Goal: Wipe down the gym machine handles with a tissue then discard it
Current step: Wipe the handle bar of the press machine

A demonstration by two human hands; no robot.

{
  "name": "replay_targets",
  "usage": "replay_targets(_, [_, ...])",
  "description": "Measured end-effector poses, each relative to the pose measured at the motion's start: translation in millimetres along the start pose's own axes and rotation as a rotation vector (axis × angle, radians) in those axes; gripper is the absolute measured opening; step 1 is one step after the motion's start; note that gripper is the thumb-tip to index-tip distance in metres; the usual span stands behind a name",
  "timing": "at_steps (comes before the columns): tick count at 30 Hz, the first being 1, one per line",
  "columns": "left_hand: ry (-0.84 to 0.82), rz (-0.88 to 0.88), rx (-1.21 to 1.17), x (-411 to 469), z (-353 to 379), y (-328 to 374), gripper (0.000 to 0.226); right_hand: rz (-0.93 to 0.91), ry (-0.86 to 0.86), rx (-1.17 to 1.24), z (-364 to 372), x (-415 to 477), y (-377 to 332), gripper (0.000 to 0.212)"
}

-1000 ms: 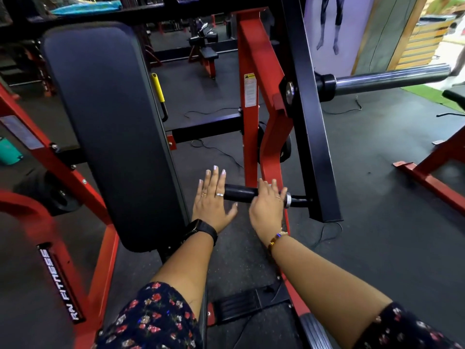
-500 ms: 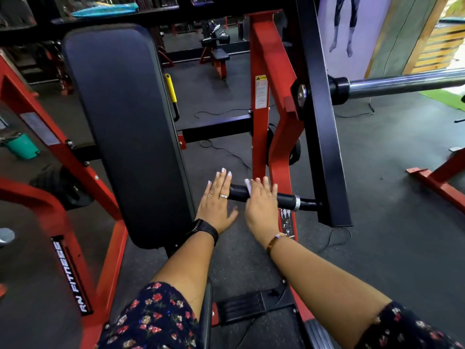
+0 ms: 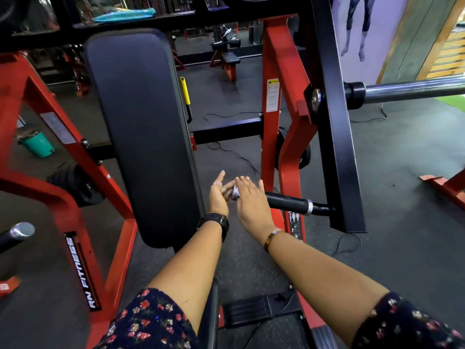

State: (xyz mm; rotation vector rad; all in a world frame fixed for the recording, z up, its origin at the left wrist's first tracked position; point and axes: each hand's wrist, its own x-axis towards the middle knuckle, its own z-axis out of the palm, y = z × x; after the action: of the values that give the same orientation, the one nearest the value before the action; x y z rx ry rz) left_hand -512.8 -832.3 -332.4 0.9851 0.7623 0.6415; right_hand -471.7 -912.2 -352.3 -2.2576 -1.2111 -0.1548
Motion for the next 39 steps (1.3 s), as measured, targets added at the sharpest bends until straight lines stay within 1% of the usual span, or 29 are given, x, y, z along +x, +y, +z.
replay_targets(2, [0.003, -0.086, -0.058, 1.5, -1.5, 3.7, 0.048, 0.061, -0.012, -0.009, -3.0, 11.6, -7.0, 0.048])
replay_targets(3, [0.009, -0.115, -0.087, 1.6, -3.6, 5.2, 0.049, 0.047, -0.022, -0.018, -1.8, 13.0, -7.9, 0.048])
replay_targets(5, [0.021, -0.148, -0.128, 0.8, -7.2, 6.9, 0.05, -0.07, -0.046, -0.081, 0.4, 4.0, -5.1, 0.052])
replay_targets(7, [0.022, -0.16, -0.15, 0.3, -9.5, 9.0, 0.051, -0.237, -0.042, -0.214, 6.1, -14.8, 4.6, 0.057])
replay_targets(9, [-0.002, -0.168, -0.191, 1.3, -11.0, 9.7, 0.052, -0.381, -0.1, -0.355, 14.4, -32.5, 19.1, 0.056])
replay_targets(11, [-0.01, -0.185, -0.214, 0.4, -11.2, 11.3, 0.053, -0.462, -0.142, -0.445, 15.0, -39.1, 26.8, 0.056])
replay_targets(12, [-0.011, -0.181, -0.204, -0.7, -11.3, 11.7, 0.053, -0.485, -0.115, -0.453, 13.6, -36.5, 28.2, 0.055])
replay_targets(14, [-0.012, -0.161, -0.159, -1.7, -11.2, 11.9, 0.054, -0.46, -0.031, -0.389, 6.4, -26.7, 23.2, 0.054])
replay_targets(17, [-0.025, -0.148, -0.163, 0.0, -11.5, 8.8, 0.055, -0.301, 0.154, -0.172, -6.7, -9.4, 16.1, 0.052])
replay_targets(20, [-0.049, -0.16, -0.166, 0.9, -11.1, 8.3, 0.055, -0.164, 0.227, -0.076, -7.5, -3.6, 14.5, 0.056])
replay_targets(23, [-0.029, -0.16, -0.164, -0.1, -10.3, 10.3, 0.054, -0.17, 0.107, -0.155, 4.9, -9.8, 10.6, 0.059])
replay_targets(29, [-0.022, -0.166, -0.173, -0.1, -10.4, 10.7, 0.053, -0.335, 0.032, -0.331, 11.2, -29.5, 29.7, 0.062])
replay_targets(31, [-0.035, -0.169, -0.169, -1.3, -9.0, 11.1, 0.053, -0.283, 0.023, -0.319, 2.3, -16.5, 25.5, 0.059])
replay_targets(34, [-0.077, -0.137, -0.064, -6.0, -4.1, 12.5, 0.049, -0.119, -0.035, -0.24, -5.5, 7.7, 15.6, 0.052])
replay_targets(35, [-0.097, -0.097, 0.008, -8.9, -1.5, 12.3, 0.046, -0.079, -0.052, -0.212, -5.0, 11.9, 14.2, 0.053])
replay_targets(36, [-0.125, -0.015, 0.136, -11.1, -0.6, 11.2, 0.046, -0.072, -0.039, -0.193, -4.2, 11.8, 12.9, 0.054])
replay_targets(37, [-0.176, 0.109, 0.338, -13.9, -1.4, 9.2, 0.05, -0.113, -0.005, -0.192, -2.6, 6.8, 13.5, 0.056])
replay_targets(39, [-0.307, 0.448, 0.855, -11.8, -12.8, -1.6, 0.063, -0.235, 0.049, -0.225, 7.7, -12.7, 25.0, 0.06])
